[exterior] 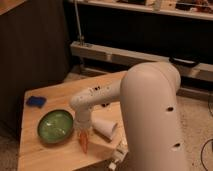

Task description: Drag the pepper across the table

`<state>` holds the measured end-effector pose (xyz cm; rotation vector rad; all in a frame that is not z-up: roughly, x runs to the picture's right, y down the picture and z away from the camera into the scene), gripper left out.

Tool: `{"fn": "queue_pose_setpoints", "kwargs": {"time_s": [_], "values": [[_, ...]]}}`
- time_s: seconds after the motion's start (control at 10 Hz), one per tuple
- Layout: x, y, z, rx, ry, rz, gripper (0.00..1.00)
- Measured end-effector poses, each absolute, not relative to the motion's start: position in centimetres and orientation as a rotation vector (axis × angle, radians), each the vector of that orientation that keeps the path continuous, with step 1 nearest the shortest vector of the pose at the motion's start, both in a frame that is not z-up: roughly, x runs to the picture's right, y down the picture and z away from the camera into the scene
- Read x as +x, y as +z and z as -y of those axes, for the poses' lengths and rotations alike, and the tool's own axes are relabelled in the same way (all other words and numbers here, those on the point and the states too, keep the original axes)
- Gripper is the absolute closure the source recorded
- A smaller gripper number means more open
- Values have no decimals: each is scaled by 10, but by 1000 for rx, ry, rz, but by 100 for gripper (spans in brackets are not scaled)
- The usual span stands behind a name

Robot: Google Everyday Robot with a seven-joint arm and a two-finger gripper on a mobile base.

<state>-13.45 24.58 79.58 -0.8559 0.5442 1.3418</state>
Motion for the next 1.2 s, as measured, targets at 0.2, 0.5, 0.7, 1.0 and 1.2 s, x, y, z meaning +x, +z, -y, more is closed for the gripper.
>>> {"fn": "queue_pose_setpoints", "kwargs": {"time_s": [0.2,0.5,0.7,1.0,1.2], "values": [[-136,803,-238,-851,1338,-545,70],[-136,818,-221,-846,1335,-546,70],[-138,827,-210,-852,1337,-541,70],[-134,838,-194,-858,1348,-537,70],[-129,848,-184,-860,1351,-543,70]]}}
